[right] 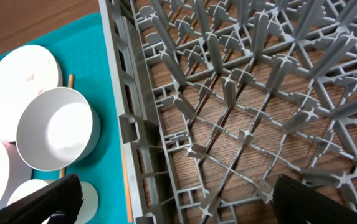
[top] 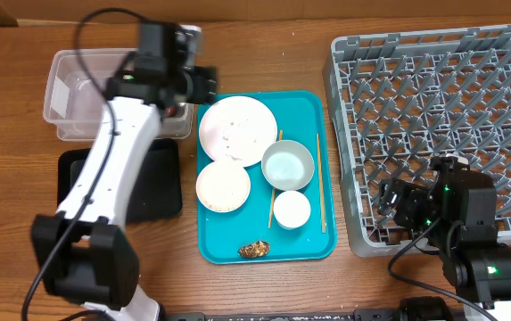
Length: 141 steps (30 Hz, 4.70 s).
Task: Sort waste into correct bins and load items into the dishwasher
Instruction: 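Carry the red wrapper with the left gripper into the clear bin, then grasp the white tissue on the pink plate with the left gripper, then drop the white tissue into the clear bin with the left gripper, then reach the left gripper to the white cup and grasp it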
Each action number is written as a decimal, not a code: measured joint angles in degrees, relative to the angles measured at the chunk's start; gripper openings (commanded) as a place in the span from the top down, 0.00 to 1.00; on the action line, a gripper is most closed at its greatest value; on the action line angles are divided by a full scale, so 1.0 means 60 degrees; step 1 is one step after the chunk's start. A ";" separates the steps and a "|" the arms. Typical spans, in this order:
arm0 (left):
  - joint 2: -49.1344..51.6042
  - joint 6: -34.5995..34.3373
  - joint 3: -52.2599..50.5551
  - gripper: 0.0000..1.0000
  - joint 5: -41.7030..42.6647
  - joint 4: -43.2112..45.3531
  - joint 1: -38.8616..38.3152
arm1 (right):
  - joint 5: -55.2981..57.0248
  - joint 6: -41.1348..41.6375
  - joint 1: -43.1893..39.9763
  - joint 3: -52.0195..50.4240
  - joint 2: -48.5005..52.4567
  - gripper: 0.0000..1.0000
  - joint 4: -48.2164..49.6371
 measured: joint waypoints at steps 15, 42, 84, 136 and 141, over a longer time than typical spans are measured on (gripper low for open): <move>0.3045 0.0018 -0.0004 0.39 0.0237 -0.0018 -0.1723 | -0.0004 -0.0004 0.0000 0.0000 0.0000 0.00 -0.0011; -0.0776 0.0288 0.0874 0.96 -0.2204 -0.1428 -0.0299 | -0.0004 -0.0007 0.0004 0.0000 0.0000 0.00 -0.0058; 0.3785 0.0430 0.0871 0.58 0.0390 -0.1257 -0.1490 | 0.0000 -0.0007 0.0000 0.0000 0.0000 0.00 -0.0131; 0.1056 -0.0798 0.1829 0.00 -0.0135 -0.4987 0.1118 | -0.0004 -0.0007 0.0000 0.0000 0.0000 0.00 -0.0204; 0.1056 -0.1384 0.1829 0.01 0.0685 -0.5537 0.1056 | 0.0000 -0.0004 0.0004 0.0000 0.0000 0.00 -0.0200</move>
